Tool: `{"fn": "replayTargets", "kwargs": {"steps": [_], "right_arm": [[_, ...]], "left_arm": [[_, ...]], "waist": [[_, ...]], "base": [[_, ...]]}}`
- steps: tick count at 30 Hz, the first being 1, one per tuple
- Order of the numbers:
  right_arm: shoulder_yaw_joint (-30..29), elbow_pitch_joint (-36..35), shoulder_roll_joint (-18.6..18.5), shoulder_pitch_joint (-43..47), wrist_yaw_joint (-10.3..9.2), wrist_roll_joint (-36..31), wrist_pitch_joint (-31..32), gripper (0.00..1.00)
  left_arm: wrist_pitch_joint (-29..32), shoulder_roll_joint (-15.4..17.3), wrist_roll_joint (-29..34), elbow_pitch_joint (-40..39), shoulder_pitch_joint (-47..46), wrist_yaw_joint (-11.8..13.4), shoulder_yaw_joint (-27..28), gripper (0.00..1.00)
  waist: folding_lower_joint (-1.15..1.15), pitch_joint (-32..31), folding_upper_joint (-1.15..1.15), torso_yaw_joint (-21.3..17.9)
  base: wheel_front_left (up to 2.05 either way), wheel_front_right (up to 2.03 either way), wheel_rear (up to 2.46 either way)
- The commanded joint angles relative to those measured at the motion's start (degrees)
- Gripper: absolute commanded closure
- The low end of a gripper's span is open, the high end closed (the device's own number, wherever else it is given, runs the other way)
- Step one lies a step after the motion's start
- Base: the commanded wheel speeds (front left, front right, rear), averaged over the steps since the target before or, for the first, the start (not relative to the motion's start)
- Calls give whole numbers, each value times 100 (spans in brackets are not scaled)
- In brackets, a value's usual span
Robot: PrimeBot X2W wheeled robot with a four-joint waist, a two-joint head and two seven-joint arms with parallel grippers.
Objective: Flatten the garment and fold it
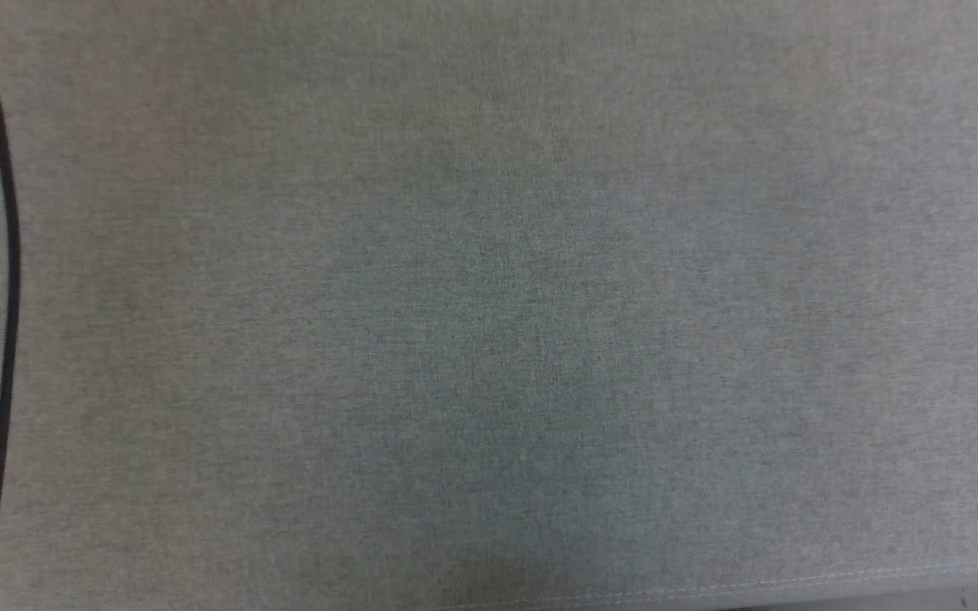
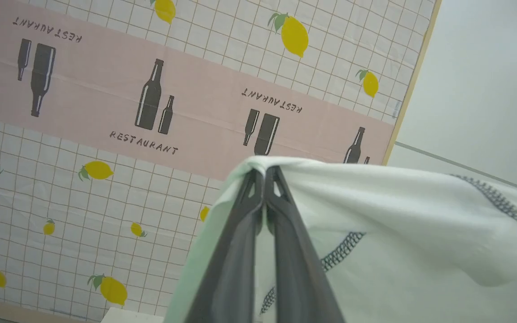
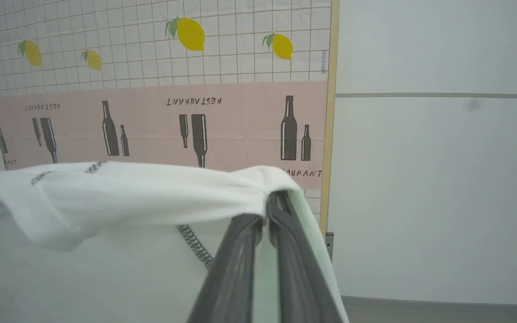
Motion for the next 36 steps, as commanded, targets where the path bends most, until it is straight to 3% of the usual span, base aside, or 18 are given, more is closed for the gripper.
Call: {"fn": "replayTargets", "kwargs": {"steps": [1,10,17,27,36], "right_arm": [[-68,119,-68,-114,-12,-49,-139,100],[108,641,-256,-208,-12,253,-419,100],[870,368,-685,844,-12,988,-453,100],[1098,-715,-1167,3718,-12,1736,-511,100],[521,-1837,-801,7239,-12,2110,479,100]], "left_arm": [[-179,63,8,114,-75,-36,83,100],[-617,-25,-225,782,-110,-363,205,100],[-869,-205,-471,1264,566,-726,219,100],[-1139,-443,-726,1204,2900,-1088,148,100],[-903,-746,-930,312,6025,-715,-43,100]], "waist": [[-1,220,0,-17],[-1,423,0,141],[-1,-19,0,334],[-1,-1397,0,683],[-1,-2313,0,836]], "base": [[0,0,0],[0,0,0],[0,0,0],[0,0,0],[0,0,0]]}}
